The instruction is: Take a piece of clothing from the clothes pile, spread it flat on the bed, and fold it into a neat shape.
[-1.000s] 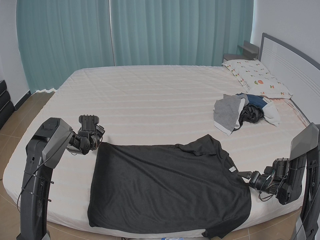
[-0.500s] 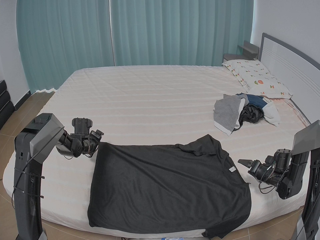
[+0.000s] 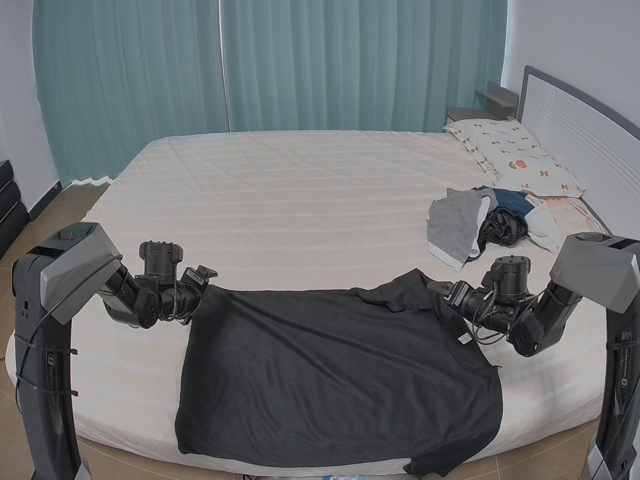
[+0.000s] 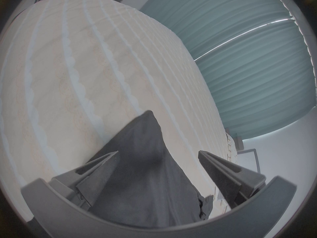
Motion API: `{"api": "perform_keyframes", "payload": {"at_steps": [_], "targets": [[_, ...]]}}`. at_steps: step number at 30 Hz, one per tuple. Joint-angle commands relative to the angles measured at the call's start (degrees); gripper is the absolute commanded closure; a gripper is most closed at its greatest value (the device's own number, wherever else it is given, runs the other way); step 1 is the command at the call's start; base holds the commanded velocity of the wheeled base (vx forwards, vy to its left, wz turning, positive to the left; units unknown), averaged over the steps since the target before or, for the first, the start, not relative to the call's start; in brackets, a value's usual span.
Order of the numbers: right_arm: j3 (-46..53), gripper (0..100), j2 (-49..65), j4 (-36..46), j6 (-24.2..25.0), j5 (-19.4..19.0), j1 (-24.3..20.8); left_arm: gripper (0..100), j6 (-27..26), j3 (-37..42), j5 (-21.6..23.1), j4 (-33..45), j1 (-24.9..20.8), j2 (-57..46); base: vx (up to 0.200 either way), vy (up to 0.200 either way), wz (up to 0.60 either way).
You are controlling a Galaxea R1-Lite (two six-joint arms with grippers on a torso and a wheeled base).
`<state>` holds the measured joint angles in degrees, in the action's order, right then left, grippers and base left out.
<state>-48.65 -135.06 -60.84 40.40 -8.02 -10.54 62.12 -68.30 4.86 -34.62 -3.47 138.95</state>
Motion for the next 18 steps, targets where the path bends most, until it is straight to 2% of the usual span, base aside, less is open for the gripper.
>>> {"api": "perform_keyframes", "payload": {"at_steps": [1,4,10,18], "targets": [[-11.7,0,-8.4,6.6,-0.2,2.6,-3.9,0,-0.5,4.3,0.4,-4.0,-0.9,-1.1,0.000,0.000,0.00],[-14.3,0,-9.6,7.6,-0.3,2.6,-4.0,0,-0.5,4.3,0.4,-4.1,-0.9,-1.1,0.000,0.000,0.00],[-21.7,0,-12.9,14.6,-0.5,2.7,-3.7,0,-0.5,4.3,0.4,-4.1,-0.9,-1.1,0.000,0.000,0.00],[-28.1,0,-15.8,16.9,-0.9,3.7,-3.5,0,-0.5,4.3,0.4,-4.2,-0.9,-1.0,0.000,0.000,0.00]]}}
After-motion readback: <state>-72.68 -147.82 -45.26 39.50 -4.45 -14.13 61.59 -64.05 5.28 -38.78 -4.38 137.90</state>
